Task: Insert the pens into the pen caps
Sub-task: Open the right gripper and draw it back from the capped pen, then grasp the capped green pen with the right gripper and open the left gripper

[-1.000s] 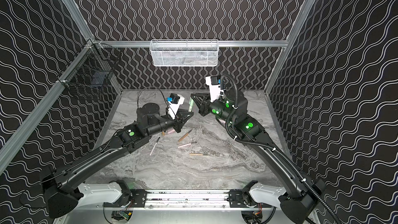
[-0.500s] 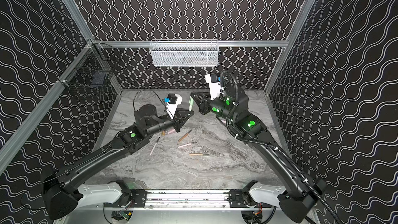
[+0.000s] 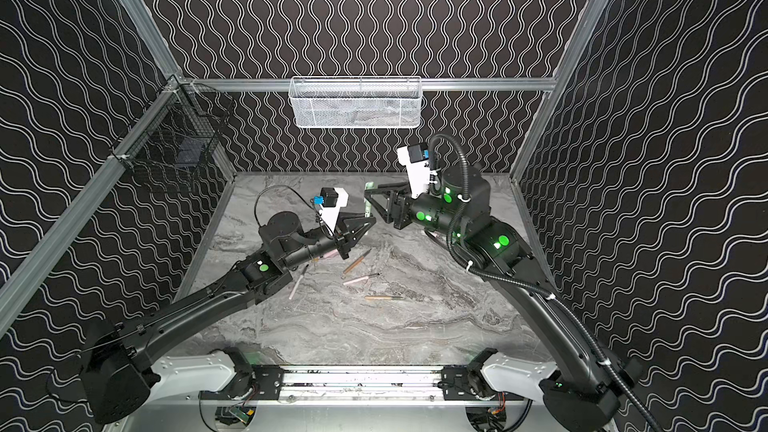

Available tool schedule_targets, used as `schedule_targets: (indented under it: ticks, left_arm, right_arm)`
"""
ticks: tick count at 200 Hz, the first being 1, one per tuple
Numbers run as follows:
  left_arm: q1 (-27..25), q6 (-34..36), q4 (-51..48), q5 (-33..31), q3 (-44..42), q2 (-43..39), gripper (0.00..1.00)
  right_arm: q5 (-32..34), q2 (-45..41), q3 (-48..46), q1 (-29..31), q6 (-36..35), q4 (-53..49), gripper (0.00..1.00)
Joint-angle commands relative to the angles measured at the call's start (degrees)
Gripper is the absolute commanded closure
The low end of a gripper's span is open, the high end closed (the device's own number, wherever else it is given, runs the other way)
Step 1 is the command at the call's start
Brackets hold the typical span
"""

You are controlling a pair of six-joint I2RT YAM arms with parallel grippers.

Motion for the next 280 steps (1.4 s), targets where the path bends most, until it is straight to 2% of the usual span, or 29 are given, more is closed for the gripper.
schedule_targets:
  ticks: [1, 46, 68, 87, 110, 137, 225, 259, 280]
  left_arm:
    - [0.3, -1.4, 3.5, 0.6, -0.6, -0.7, 1.00]
    - [0.2, -2.6, 3.2, -1.7, -1.8, -2.4, 1.00]
    - [0.4, -2.6, 1.8, -2.4, -1.4, -2.1, 1.00]
    - [0.7, -3.4, 1.7, -2.6, -1.5, -1.6, 1.00]
    - [1.7, -5.1, 2.5, -2.0, -1.6, -1.1, 1.00]
    - [3.2, -7.8, 4.1, 0.2, -1.8, -0.4, 1.00]
    - [3.9, -9.1, 5.7, 2.2, -2.2, -0.4, 1.00]
    - [4.0, -9.6, 6.0, 3.2, -2.1, -0.1, 1.00]
    - [4.0, -9.8, 6.2, 3.6, -2.1, 0.0, 1.00]
  right_arm:
    - [2.1, -1.8, -2.1, 0.0, 0.9, 2.4, 0.48]
    - [11.6, -7.3, -9.0, 0.0, 0.7, 6.6, 0.47]
    - [15.3, -7.2, -10.1, 0.0, 1.0, 6.1, 0.49]
    - [13.1, -6.1, -9.9, 0.0, 0.9, 5.0, 0.53]
    - [6.2, -3.6, -9.0, 0.1, 0.7, 3.9, 0.65]
    - [1.6, -1.0, -8.9, 1.2, -0.2, 4.4, 0.67]
    - [4.5, 3.5, -8.4, 3.1, -2.5, 9.3, 0.62]
    - [3.9, 5.4, -7.2, 3.5, -3.3, 9.5, 0.64]
    - [3.5, 6.6, -6.2, 3.8, -3.6, 8.9, 0.69]
